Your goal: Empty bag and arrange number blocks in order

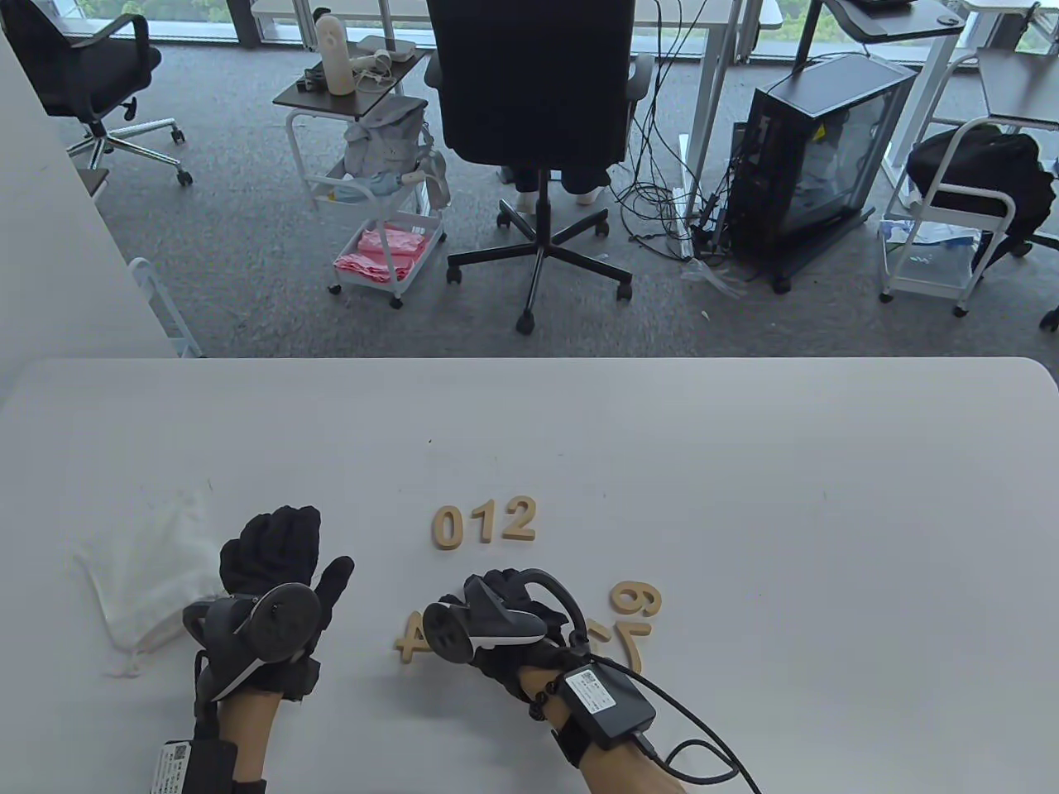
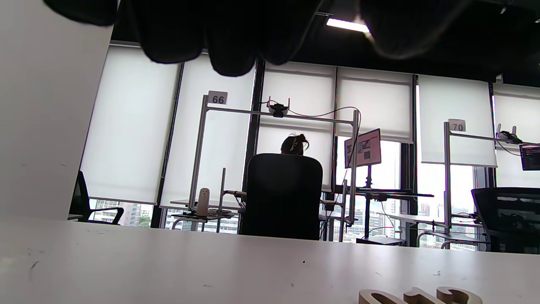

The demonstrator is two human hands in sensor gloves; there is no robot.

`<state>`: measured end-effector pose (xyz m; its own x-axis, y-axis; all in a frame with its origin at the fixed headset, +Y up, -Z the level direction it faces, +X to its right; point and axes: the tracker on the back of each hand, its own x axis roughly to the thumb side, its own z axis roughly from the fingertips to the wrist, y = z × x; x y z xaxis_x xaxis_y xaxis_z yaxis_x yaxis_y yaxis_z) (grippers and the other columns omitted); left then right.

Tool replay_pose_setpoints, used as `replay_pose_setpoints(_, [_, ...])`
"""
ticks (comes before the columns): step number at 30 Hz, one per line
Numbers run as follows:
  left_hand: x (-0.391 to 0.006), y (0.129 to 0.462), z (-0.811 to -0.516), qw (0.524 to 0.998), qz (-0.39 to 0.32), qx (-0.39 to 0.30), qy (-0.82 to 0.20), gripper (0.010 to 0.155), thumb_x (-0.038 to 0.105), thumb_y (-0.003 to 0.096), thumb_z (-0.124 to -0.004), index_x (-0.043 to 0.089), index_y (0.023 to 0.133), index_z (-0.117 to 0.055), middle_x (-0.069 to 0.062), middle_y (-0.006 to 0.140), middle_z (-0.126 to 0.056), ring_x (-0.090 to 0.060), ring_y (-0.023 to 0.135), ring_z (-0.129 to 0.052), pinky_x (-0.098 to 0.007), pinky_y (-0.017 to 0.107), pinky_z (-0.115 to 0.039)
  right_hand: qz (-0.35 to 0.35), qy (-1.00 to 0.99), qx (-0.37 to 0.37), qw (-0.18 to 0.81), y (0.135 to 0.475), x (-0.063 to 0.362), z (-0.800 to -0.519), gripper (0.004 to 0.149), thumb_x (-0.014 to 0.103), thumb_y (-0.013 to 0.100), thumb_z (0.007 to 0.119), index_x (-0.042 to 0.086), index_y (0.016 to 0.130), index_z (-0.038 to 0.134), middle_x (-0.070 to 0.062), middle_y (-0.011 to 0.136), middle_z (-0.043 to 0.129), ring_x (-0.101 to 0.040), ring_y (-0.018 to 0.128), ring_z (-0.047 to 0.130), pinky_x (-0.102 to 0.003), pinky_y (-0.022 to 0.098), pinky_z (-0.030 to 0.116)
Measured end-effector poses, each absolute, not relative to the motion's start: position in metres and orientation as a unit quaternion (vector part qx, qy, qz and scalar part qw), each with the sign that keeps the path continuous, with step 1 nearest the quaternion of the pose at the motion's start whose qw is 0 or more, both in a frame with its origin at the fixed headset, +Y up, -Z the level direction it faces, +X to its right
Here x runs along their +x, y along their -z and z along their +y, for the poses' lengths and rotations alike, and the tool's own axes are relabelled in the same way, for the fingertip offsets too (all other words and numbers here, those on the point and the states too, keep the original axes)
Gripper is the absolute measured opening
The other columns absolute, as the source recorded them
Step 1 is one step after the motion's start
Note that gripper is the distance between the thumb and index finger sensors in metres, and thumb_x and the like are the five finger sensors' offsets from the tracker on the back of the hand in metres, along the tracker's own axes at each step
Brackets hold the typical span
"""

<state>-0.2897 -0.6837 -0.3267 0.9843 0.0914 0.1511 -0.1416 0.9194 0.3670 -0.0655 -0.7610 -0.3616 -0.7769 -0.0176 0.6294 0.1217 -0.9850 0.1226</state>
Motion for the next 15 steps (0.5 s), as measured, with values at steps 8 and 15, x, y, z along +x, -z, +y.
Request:
replay_pose_setpoints(8, [-0.292, 0.326, -0.683, 0.977, -0.061, 0.193, -0.063, 0.074, 0.053, 0.0518, -0.068, 0.006, 0.109, -0.06, -0.027, 0.109, -0.063, -0.059, 0.098, -0.068, -0.078, 0.065, -0.054, -0.114, 0.884, -0.247, -0.379, 0.384, -0.003, -0.725, 0.058, 0.034, 0.055, 0.07, 0.018, 0.109, 0.056, -0.036, 0.11, 0.05, -0.051, 0.086, 0.084, -0.063, 0.065, 0.078])
replay_pose_setpoints(15, [-0.291, 0.326, -0.683, 0.978, -0.059, 0.189, -0.059, 0.073, 0.052, 0.0521, -0.069, 0.007, 0.109, -0.06, -0.027, 0.109, -0.063, -0.06, 0.097, -0.068, -0.078, 0.065, -0.054, -0.164, 0.702, -0.164, -0.673, 0.402, 0.062, -0.728, 0.055, 0.036, 0.059, 0.067, 0.015, 0.109, 0.056, -0.037, 0.111, 0.044, -0.05, 0.087, 0.083, -0.06, 0.067, 0.078])
